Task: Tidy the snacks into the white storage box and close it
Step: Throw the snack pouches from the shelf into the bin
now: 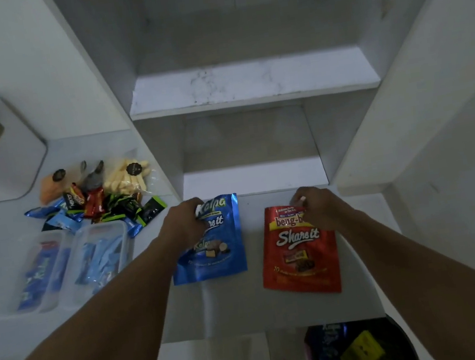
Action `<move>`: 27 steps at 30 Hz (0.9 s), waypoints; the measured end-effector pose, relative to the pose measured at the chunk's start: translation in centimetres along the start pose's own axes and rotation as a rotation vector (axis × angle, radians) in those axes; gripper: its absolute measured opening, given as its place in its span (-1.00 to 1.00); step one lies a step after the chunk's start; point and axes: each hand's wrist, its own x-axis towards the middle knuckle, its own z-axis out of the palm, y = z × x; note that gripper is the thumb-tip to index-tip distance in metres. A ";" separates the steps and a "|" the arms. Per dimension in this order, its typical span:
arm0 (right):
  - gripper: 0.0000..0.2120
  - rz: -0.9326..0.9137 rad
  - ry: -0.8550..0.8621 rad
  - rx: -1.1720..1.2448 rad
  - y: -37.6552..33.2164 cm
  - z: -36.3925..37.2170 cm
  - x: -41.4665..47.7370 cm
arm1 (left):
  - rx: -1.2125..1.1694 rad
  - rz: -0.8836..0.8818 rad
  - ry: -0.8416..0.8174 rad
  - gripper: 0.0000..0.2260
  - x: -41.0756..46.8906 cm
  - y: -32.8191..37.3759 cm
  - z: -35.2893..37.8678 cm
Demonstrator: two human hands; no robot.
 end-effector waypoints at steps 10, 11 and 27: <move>-0.47 -0.135 0.031 -0.183 -4.5 -5.1 -5.4 | -0.030 0.125 0.052 -0.57 -3.2 4.3 -6.0; -0.45 -0.136 0.054 -0.199 -4.8 -5.6 -6.3 | -0.046 0.129 0.056 -0.57 -3.6 4.8 -6.6; -0.40 0.310 0.505 -0.182 -3.3 -4.8 -29.9 | -0.194 0.569 -0.036 -0.51 -13.7 15.5 -8.0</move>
